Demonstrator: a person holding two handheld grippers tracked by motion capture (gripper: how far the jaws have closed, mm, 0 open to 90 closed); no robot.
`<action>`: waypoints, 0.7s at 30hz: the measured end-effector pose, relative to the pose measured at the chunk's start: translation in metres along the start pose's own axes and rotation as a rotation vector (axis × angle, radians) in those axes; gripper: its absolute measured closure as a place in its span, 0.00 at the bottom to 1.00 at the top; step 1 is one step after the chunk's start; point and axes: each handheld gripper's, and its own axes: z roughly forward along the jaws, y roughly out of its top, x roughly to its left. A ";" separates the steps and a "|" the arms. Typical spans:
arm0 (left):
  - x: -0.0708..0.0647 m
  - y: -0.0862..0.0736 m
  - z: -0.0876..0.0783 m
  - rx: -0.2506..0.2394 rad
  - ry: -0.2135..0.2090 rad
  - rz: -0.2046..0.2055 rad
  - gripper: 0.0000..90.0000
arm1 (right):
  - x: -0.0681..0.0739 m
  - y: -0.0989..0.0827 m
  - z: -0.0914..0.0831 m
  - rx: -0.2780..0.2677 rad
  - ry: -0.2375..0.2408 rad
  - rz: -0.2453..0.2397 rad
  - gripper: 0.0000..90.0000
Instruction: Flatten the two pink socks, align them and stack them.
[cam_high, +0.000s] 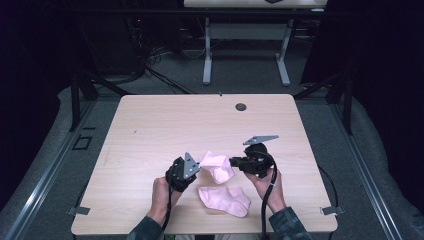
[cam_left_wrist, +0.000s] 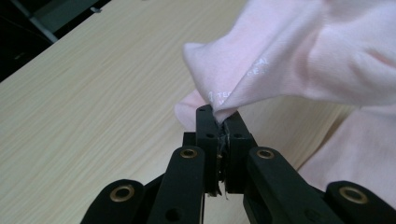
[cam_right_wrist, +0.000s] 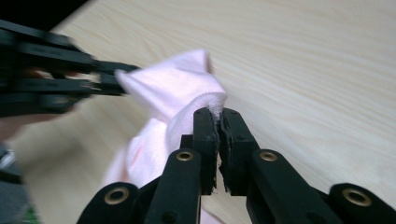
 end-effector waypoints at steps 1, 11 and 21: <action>-0.004 0.000 0.003 0.027 -0.010 0.016 0.97 | -0.001 -0.001 0.006 0.013 -0.016 -0.002 0.95; 0.006 -0.010 0.004 0.090 -0.142 -0.149 0.45 | -0.023 -0.020 0.033 0.139 -0.123 0.038 0.71; 0.048 -0.017 0.027 0.216 -0.104 -0.380 0.46 | -0.001 -0.031 0.047 0.216 -0.120 -0.008 0.65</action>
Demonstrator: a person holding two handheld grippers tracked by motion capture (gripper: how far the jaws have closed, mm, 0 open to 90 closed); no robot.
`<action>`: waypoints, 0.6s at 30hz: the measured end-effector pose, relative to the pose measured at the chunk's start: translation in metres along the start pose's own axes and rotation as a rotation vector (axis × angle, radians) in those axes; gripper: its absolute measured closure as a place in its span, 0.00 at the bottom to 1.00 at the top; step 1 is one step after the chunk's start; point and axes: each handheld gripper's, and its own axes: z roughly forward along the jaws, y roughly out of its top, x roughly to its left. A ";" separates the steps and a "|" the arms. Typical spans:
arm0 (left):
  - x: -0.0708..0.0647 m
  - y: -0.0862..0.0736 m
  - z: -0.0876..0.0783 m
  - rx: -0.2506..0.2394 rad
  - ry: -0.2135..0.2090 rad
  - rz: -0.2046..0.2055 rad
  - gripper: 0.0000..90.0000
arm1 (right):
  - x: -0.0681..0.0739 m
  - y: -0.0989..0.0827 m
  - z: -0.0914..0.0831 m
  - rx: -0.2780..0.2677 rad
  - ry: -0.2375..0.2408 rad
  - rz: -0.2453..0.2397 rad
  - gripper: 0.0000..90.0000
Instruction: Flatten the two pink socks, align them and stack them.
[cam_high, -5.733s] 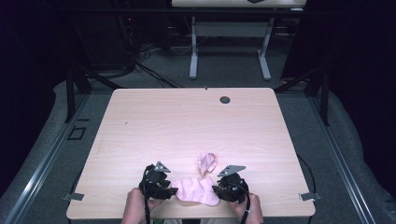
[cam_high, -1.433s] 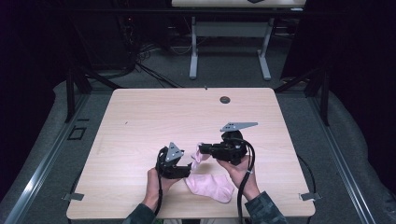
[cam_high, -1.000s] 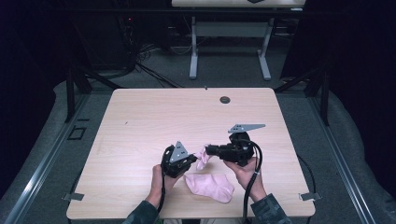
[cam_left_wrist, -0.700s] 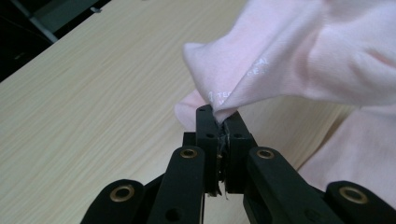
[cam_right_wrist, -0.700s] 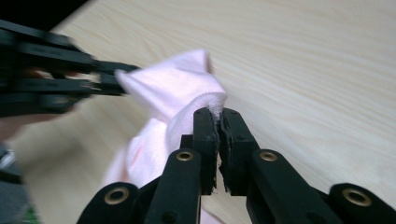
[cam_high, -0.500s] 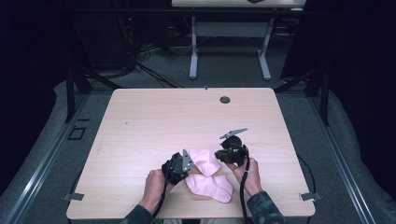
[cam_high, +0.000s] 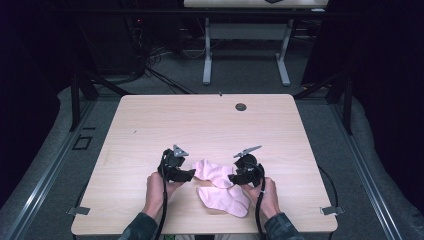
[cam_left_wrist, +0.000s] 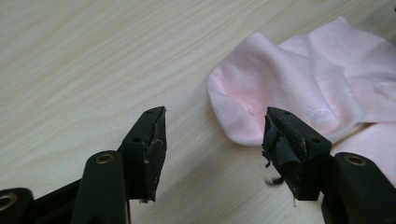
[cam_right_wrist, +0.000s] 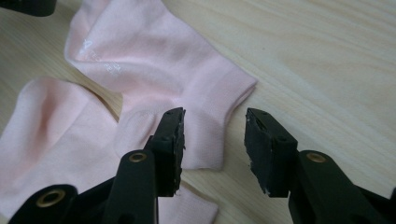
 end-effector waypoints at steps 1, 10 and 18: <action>0.000 0.001 0.003 0.012 -0.003 0.000 0.47 | 0.001 0.000 0.003 0.008 -0.003 -0.006 0.66; -0.004 0.007 0.021 0.071 -0.015 0.022 0.72 | 0.004 0.001 0.011 0.045 -0.050 -0.037 0.81; -0.004 0.006 0.021 0.076 -0.023 0.035 0.95 | 0.003 -0.001 0.012 0.029 -0.057 -0.051 0.93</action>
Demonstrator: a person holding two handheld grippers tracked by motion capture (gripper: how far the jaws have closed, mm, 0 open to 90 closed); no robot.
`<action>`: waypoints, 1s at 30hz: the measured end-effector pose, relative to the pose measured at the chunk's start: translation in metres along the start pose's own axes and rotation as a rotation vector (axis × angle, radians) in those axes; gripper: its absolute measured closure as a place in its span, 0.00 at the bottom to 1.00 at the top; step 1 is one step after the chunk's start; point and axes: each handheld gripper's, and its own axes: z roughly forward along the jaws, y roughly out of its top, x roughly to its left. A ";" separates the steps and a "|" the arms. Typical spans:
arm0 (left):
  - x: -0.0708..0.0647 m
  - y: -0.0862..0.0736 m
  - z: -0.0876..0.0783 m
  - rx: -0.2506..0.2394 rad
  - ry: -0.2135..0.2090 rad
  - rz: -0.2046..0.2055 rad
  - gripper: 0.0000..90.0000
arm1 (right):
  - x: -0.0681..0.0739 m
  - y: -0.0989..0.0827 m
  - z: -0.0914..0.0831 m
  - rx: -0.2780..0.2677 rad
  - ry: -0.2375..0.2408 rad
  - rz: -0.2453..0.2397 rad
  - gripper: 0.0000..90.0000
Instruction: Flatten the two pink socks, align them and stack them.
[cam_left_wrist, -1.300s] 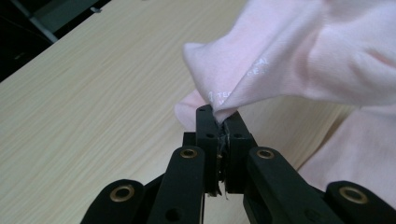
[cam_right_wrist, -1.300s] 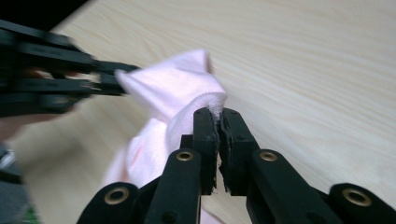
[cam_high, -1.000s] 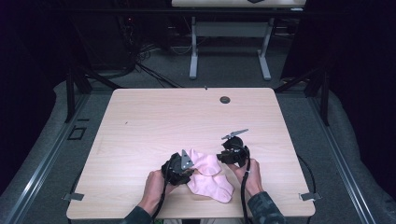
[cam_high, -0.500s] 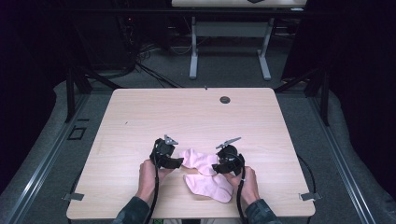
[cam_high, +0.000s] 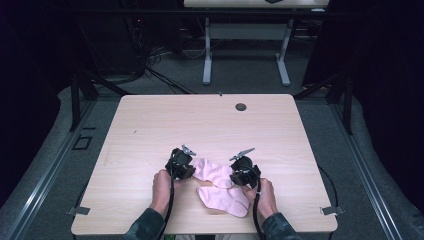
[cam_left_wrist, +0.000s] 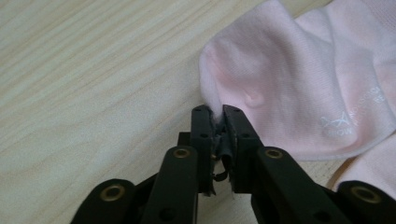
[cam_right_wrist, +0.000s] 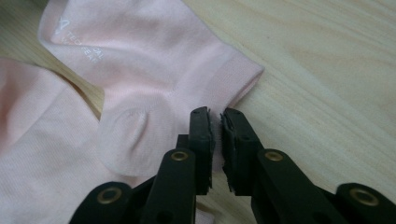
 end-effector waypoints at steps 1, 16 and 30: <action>0.000 0.000 0.000 0.001 0.000 0.001 0.96 | 0.000 0.000 0.000 0.000 -0.001 -0.004 0.94; -0.001 -0.001 0.000 -0.003 -0.007 0.013 0.98 | -0.015 -0.003 -0.003 0.003 0.000 0.018 0.95; 0.004 -0.005 -0.014 -0.085 -0.052 -0.020 0.99 | -0.017 -0.006 -0.015 -0.060 0.015 0.016 0.96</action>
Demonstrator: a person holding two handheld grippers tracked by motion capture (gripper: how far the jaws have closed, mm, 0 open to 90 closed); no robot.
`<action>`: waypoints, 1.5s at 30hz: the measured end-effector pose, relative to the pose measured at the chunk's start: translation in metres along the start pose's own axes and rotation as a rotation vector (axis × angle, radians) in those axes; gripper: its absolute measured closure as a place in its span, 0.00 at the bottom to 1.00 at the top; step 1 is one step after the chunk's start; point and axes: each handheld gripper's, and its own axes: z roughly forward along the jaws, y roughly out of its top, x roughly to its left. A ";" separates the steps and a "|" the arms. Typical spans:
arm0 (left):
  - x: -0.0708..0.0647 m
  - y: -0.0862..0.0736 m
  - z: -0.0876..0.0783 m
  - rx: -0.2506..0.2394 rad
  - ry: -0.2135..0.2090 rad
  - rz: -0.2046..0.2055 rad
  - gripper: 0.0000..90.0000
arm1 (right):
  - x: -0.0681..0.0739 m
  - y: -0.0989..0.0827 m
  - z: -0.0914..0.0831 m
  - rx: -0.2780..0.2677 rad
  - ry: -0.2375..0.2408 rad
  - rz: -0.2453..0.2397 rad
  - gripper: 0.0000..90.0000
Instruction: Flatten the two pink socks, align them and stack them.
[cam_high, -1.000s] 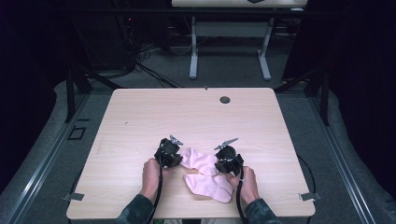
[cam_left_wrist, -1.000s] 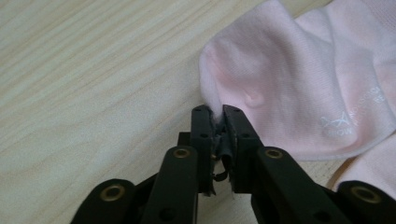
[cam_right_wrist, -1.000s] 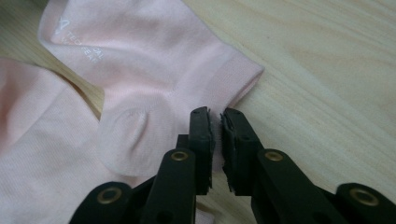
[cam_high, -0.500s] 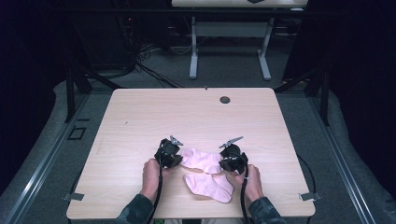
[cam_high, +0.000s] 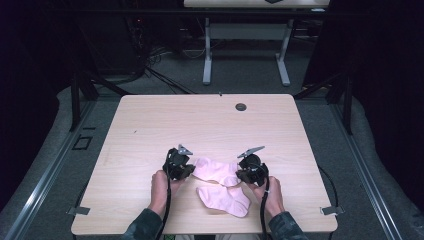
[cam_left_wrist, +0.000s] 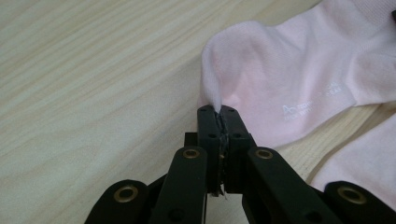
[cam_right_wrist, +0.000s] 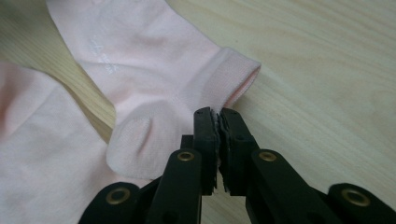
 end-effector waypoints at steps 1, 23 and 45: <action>0.000 0.000 -0.001 -0.001 -0.005 -0.004 0.99 | 0.000 0.001 -0.004 0.008 0.003 0.000 0.96; -0.039 -0.015 -0.065 0.003 -0.203 -0.021 0.98 | 0.010 -0.029 -0.085 -0.017 0.109 0.011 0.95; -0.037 -0.051 -0.042 0.083 -0.171 -0.059 0.63 | 0.024 -0.063 -0.038 0.063 0.063 -0.049 0.86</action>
